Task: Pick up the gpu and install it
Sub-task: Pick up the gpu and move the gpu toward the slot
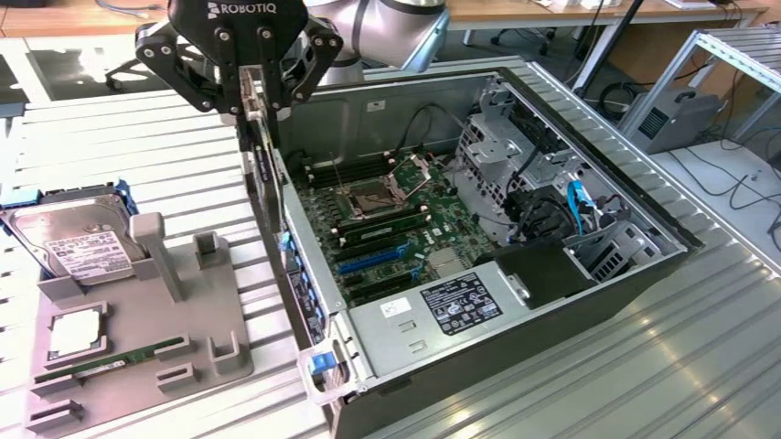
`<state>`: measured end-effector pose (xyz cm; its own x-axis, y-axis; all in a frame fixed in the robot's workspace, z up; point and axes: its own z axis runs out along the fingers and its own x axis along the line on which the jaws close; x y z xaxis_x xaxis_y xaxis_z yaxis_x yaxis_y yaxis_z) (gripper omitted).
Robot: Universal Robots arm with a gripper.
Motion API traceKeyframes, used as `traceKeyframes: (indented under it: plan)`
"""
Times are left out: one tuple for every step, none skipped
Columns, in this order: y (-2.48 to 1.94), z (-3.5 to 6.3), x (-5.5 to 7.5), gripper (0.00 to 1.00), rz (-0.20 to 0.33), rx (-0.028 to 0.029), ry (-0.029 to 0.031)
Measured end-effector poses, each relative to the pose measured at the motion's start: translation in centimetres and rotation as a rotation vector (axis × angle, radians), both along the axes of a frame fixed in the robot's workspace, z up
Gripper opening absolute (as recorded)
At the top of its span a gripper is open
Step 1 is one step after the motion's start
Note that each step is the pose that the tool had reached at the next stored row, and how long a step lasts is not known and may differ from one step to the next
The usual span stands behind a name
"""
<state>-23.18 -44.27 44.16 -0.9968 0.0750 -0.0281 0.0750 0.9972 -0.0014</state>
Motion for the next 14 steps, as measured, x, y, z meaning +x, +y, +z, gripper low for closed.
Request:
traceKeyframes:
  plan:
    - [0.0, 0.0, 0.32, 0.27, 0.0, 0.0, 0.0]
    - [0.0, 0.0, 0.39, 0.27, 0.0, 0.0, 0.0]
    - [0.0, 0.0, 0.47, 0.27, 0.0, 0.0, 0.0001]
    - [0.0, 0.0, 0.56, 0.27, 0.0, 0.0, 0.0]
    - [0.0, 0.0, 0.62, 0.27, 0.0, -0.0001, 0.0001]
    - [0.0, 0.0, 0.69, 0.27, 0.0, 0.0, 0.0]
    - [0.0, 0.0, 0.75, 0.27, 0.0, 0.0, 0.0]
    - [0.0, 0.01, 0.81, 0.27, 0.0, -0.0001, 0.0001]
    - [0.0, 0.0, 0.87, 0.27, 0.0, 0.0, 0.0]
    - [0.0, 0.0, 0.93, 0.27, 0.0, 0.0001, 0.0]
    - [0.0, 0.0, 0.99, 0.27, 0.0, 0.0, 0.0001]
    - [0.0, 0.0, 1.05, 0.27, 0.0, 0.0, 0.0]
    - [0.0, 0.0, 1.12, 0.27, 0.0, 0.0, 0.0]
    - [0.0, 0.0, 1.19, 0.27, 0.0, 0.0, 0.0]
